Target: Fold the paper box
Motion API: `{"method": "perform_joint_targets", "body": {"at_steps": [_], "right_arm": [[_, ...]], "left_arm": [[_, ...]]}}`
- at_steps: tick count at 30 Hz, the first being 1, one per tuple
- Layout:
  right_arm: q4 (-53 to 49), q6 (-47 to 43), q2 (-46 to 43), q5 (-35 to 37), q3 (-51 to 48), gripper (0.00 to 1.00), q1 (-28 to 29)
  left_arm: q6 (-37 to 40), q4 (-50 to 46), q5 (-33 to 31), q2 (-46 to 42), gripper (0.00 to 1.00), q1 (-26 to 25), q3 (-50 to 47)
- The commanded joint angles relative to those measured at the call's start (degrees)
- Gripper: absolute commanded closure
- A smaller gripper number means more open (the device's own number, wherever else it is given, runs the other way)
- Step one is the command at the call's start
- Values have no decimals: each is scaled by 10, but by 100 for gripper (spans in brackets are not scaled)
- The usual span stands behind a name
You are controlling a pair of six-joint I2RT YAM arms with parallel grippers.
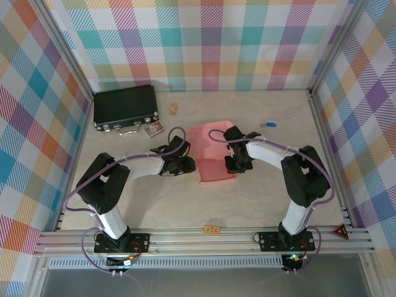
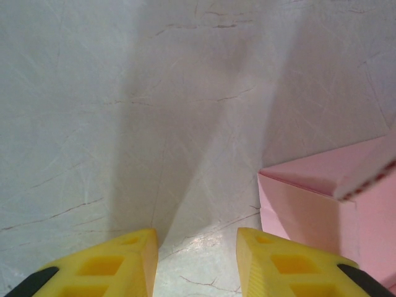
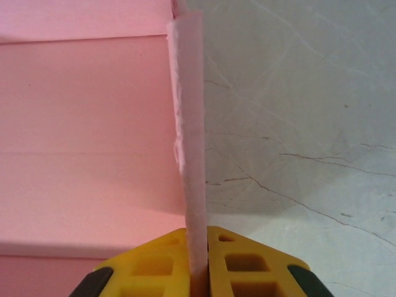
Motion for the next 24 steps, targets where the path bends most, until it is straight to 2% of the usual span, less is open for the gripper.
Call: {"method": "perform_joint_targets", "body": {"at_steps": [1, 18, 24], "right_arm": [[-32, 10, 20, 42, 18, 88, 9], [-70, 85, 51, 171, 23, 88, 49], [-70, 106, 56, 181, 24, 87, 55]], "left_arm": [[-7, 13, 11, 9, 62, -5, -6], [-8, 18, 19, 24, 62, -5, 1], [-7, 15, 21, 27, 62, -5, 6]]}}
